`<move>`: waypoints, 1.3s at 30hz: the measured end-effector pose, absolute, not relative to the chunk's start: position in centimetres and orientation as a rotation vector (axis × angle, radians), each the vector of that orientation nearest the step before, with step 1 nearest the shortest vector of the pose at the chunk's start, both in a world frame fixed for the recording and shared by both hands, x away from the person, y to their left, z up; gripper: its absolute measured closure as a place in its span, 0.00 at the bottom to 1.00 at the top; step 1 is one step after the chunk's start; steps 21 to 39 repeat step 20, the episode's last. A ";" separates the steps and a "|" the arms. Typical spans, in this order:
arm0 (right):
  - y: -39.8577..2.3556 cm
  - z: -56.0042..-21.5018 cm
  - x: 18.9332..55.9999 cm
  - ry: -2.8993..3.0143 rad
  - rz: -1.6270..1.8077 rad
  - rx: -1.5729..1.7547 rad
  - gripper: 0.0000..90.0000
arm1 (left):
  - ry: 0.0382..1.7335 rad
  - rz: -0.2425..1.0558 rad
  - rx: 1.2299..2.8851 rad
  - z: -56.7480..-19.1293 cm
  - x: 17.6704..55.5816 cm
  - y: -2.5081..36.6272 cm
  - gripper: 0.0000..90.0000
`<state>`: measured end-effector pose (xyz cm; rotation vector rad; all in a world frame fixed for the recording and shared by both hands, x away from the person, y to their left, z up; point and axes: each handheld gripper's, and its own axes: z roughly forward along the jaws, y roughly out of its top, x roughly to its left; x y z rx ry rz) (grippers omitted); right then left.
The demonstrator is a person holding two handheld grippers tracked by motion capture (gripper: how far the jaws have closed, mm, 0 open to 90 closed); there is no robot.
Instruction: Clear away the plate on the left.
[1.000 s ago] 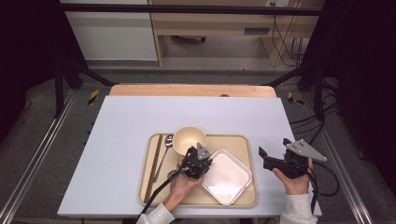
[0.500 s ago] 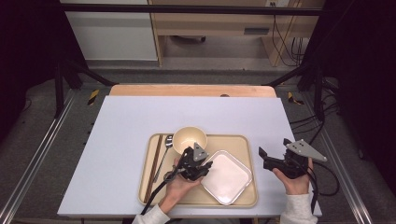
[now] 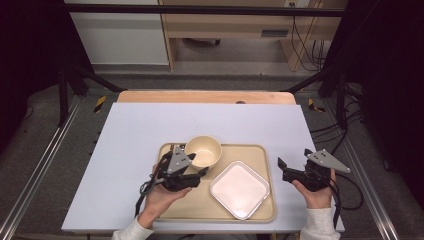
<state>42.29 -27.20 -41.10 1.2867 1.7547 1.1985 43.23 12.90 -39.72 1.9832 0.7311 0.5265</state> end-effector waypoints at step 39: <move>-27.4 -41.7 42.5 1.765 1.169 1.308 0.04 | 0.990 0.642 1.866 -41.9 43.1 25.1 0.27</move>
